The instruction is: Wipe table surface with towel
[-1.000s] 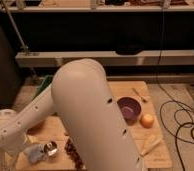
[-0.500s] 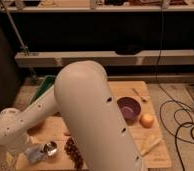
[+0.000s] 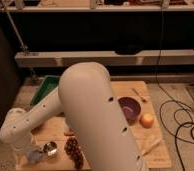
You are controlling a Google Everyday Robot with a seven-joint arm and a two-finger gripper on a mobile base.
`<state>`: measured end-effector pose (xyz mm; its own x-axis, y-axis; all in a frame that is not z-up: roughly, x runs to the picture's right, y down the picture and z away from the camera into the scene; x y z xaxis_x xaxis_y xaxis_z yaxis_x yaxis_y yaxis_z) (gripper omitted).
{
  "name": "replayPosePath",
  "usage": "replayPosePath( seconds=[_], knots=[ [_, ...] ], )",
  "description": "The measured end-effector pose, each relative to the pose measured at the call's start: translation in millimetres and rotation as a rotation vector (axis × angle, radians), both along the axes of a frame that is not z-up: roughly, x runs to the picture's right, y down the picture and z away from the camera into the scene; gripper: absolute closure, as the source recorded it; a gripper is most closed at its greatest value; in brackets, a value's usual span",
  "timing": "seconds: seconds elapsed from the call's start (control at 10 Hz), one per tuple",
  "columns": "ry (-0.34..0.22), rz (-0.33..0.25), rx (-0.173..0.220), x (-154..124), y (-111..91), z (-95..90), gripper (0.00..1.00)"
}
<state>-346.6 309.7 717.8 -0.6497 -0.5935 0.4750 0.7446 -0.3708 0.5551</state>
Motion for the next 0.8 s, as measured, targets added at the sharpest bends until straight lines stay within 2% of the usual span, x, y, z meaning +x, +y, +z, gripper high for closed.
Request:
replayPosePath(
  seconds=[0.4, 0.5, 0.8],
  knots=[
    [0.015, -0.02, -0.026, 0, 5, 8.8, 0.92],
    [0.02, -0.026, -0.034, -1, 8, 10.5, 0.99],
    [0.045, -0.035, -0.049, 2, 8, 11.8, 1.0]
  ],
)
